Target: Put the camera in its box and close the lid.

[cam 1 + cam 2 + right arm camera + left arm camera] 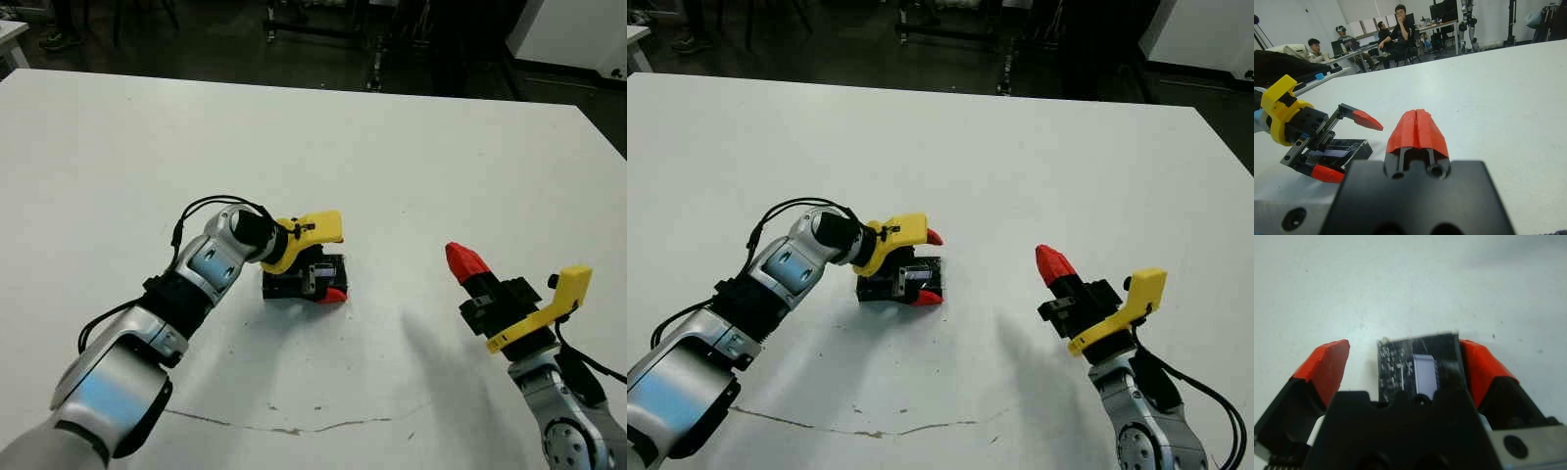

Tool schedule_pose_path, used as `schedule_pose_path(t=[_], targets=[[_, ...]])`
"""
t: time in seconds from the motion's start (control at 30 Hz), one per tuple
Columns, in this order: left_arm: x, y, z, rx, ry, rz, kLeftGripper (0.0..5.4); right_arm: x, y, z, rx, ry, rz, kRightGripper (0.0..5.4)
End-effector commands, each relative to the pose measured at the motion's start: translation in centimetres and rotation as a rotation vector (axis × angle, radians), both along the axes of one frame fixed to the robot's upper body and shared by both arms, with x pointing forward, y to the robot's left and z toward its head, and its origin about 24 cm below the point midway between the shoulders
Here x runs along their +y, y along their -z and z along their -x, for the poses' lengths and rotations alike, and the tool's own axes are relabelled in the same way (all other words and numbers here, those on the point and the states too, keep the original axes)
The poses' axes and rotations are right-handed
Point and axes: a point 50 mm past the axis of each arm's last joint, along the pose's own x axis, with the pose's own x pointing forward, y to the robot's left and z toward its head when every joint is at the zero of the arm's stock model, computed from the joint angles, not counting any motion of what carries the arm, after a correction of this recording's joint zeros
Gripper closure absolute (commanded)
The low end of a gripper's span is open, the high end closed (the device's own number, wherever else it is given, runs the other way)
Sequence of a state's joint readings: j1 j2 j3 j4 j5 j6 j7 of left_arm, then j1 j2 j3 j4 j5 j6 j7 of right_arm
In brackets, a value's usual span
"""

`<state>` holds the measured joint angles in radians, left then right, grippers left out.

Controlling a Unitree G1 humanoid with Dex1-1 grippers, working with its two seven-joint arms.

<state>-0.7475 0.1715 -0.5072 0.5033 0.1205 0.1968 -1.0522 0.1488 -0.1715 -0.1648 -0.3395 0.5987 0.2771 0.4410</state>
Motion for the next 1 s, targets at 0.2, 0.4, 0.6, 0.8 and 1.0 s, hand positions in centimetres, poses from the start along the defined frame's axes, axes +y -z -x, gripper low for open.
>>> schedule_pose_path(t=[0.2, 0.4, 0.6, 0.8, 1.0], targets=[[0.7, 3.6, 1.6, 0.063, -0.050, -0.035, 0.01, 0.0, 0.1, 0.1, 0.009, 0.006, 0.015, 5.40], [1.1, 1.4, 1.1, 0.076, -0.073, 0.118, 0.01, 0.0, 0.2, 0.2, 0.014, 0.007, 0.018, 5.40], [1.6, -1.9, 1.4, 0.111, -0.062, 0.304, 0.01, 0.0, 0.2, 0.2, 0.010, 0.010, 0.013, 5.40], [3.0, -5.6, 1.1, 0.127, -0.138, 0.505, 0.01, 0.0, 0.3, 0.2, 0.020, 0.008, 0.008, 5.40], [4.7, -8.9, 1.7, 0.095, -0.129, 0.622, 0.01, 0.0, 0.3, 0.2, 0.005, 0.011, 0.025, 5.40]])
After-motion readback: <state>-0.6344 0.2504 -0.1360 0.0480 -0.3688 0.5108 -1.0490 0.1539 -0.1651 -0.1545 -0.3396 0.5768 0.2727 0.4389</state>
